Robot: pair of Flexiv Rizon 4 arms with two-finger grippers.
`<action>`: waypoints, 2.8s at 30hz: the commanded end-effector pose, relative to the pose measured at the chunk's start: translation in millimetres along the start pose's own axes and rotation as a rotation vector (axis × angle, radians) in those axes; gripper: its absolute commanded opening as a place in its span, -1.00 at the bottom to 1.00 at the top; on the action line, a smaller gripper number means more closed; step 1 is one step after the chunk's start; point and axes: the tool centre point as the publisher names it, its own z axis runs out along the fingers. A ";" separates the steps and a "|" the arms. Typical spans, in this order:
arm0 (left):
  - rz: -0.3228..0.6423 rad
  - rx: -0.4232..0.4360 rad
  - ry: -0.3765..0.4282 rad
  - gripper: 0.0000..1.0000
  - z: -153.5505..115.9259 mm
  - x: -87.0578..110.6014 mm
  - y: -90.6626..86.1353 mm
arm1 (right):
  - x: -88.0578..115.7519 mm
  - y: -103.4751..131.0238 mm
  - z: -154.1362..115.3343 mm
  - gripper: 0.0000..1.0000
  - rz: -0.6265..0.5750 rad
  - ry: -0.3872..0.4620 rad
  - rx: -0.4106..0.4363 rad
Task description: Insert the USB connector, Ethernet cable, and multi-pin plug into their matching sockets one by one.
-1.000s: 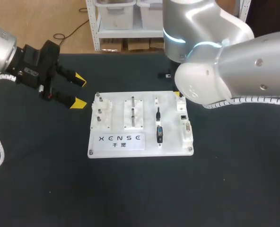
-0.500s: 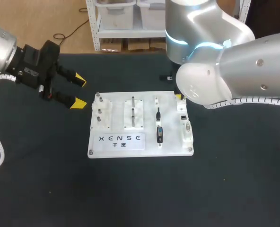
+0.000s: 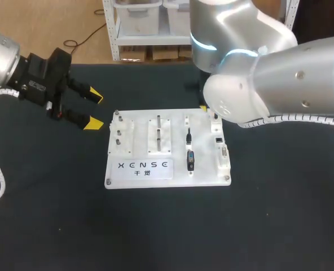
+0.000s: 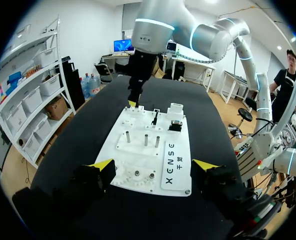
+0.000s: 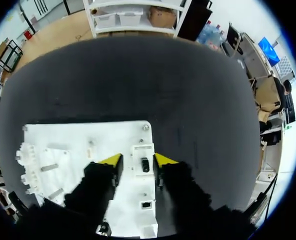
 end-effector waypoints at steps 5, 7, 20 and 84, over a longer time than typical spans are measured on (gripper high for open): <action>0.003 -0.001 -0.004 1.00 0.2 1.2 -0.2 | 24.7 15.1 -41.1 1.00 -0.053 -0.066 -0.020; 0.003 -0.001 -0.004 1.00 0.2 1.2 -0.2 | 33.7 23.3 -43.0 1.00 -0.066 -0.052 -0.035; 0.003 -0.001 -0.004 1.00 0.2 1.2 -0.2 | 83.1 45.6 -27.1 1.00 -0.085 0.042 -0.078; 0.003 -0.001 -0.004 1.00 0.2 1.2 -0.2 | 97.3 -15.6 -18.1 -1.00 0.022 0.039 -0.053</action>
